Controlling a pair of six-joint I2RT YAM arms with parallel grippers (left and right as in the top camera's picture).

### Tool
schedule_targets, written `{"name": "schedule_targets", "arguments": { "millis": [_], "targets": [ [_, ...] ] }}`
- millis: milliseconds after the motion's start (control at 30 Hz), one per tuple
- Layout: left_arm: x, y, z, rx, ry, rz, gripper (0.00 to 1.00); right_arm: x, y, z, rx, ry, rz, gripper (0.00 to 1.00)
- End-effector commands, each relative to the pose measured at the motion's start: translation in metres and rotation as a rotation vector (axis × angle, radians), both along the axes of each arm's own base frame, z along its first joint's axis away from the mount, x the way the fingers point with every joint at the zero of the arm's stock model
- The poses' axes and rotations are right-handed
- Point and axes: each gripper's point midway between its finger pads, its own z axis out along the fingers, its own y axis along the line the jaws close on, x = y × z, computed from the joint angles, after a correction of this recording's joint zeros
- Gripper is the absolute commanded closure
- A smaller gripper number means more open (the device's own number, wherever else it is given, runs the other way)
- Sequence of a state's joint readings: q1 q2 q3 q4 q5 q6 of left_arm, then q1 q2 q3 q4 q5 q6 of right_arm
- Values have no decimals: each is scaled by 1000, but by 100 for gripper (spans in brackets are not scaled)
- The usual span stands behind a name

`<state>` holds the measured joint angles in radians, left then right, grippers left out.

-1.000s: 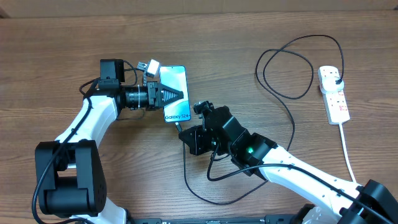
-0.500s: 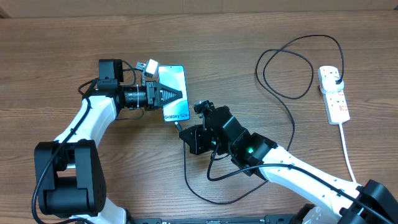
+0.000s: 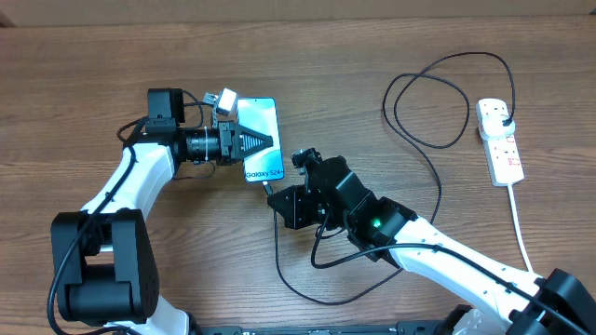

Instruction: Plug charger to phone and switch on socket

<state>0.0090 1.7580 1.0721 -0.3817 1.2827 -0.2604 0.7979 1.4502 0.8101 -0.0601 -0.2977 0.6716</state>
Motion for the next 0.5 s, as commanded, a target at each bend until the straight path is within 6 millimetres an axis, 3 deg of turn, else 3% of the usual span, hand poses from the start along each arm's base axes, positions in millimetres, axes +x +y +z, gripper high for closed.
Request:
{"name": "schedule_targets", "arguments": {
  "millis": [0,467],
  "targets": [
    [-7,-2,10,-46,9,-22,96,21,-9,23,40,-53,-104,96],
    [-8,-6,11,-58,82,-17,96,22,-7,23,43,-51,-123,96]
  ]
}}
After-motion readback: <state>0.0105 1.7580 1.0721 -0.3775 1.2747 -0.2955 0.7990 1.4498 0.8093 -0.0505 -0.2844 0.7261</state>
